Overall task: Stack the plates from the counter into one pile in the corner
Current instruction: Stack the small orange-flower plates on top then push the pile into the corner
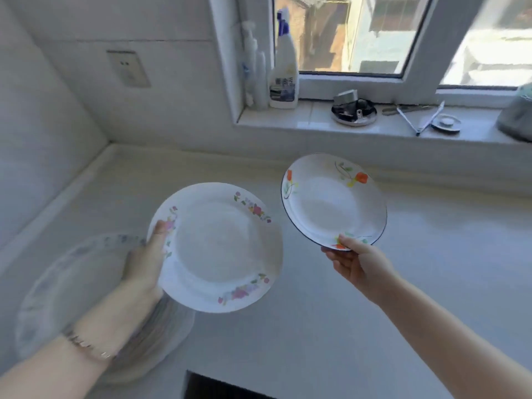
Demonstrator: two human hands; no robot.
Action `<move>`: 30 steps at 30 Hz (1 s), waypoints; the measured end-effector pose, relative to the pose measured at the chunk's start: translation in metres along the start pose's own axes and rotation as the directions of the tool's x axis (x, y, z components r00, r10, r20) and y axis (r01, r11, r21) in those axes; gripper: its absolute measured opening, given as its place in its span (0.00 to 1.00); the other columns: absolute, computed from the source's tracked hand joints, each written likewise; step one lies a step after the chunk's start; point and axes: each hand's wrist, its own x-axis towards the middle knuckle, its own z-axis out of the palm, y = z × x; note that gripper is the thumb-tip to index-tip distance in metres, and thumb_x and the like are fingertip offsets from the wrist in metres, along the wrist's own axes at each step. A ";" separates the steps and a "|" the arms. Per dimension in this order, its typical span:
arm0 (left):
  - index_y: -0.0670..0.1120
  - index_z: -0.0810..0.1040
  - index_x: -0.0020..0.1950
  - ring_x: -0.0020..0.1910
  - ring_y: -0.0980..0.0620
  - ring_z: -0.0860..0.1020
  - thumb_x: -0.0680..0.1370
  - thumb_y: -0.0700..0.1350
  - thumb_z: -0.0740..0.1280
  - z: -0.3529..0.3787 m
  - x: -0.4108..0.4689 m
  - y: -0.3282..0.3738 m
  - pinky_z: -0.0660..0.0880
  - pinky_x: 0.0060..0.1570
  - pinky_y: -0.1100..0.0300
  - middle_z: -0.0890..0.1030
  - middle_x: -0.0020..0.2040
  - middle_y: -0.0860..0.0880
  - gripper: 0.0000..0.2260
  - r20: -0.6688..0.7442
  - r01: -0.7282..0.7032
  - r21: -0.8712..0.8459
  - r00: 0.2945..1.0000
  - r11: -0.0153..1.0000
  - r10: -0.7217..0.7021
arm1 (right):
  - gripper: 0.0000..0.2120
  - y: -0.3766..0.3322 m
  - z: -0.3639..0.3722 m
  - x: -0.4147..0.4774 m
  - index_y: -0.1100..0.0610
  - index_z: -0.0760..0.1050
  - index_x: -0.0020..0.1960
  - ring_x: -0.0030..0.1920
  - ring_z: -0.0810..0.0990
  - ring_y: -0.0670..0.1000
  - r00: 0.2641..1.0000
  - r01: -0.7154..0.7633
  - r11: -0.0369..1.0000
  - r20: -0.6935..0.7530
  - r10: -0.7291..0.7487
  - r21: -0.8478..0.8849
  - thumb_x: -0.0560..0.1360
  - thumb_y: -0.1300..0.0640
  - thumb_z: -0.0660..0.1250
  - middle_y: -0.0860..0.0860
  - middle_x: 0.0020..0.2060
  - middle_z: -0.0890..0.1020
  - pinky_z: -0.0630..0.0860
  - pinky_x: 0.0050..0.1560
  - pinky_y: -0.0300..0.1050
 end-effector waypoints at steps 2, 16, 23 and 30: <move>0.41 0.78 0.57 0.50 0.41 0.80 0.68 0.64 0.68 -0.042 0.015 0.003 0.76 0.56 0.42 0.81 0.54 0.41 0.29 -0.038 0.022 -0.064 0.999 0.998 -0.024 | 0.07 0.014 0.039 0.004 0.58 0.72 0.42 0.23 0.81 0.44 0.999 -0.019 1.000 0.027 0.019 -0.013 0.78 0.60 0.60 0.53 0.25 0.83 0.74 0.22 0.31; 0.36 0.77 0.58 0.40 0.45 0.77 0.77 0.55 0.63 -0.197 0.074 -0.029 0.74 0.40 0.56 0.79 0.44 0.41 0.23 -0.229 0.213 -0.229 0.937 0.950 -0.266 | 0.06 0.085 0.199 0.019 0.61 0.73 0.45 0.21 0.80 0.44 0.979 -0.121 0.957 0.126 0.159 -0.262 0.78 0.60 0.60 0.54 0.25 0.83 0.73 0.21 0.31; 0.38 0.78 0.55 0.43 0.44 0.78 0.74 0.51 0.69 -0.207 0.084 -0.035 0.74 0.38 0.57 0.79 0.43 0.41 0.18 -0.198 0.214 -0.146 0.950 0.966 -0.240 | 0.06 0.094 0.221 0.028 0.61 0.73 0.45 0.21 0.79 0.44 0.973 -0.117 0.937 0.151 0.174 -0.329 0.78 0.60 0.60 0.55 0.25 0.83 0.73 0.21 0.31; 0.43 0.76 0.43 0.42 0.44 0.81 0.72 0.62 0.65 -0.230 0.080 -0.040 0.73 0.39 0.56 0.82 0.41 0.45 0.21 -0.159 0.028 0.811 0.972 0.585 0.174 | 0.07 0.096 0.228 0.035 0.61 0.73 0.43 0.21 0.79 0.44 0.973 -0.121 0.912 0.135 0.188 -0.392 0.78 0.61 0.60 0.54 0.24 0.83 0.73 0.21 0.31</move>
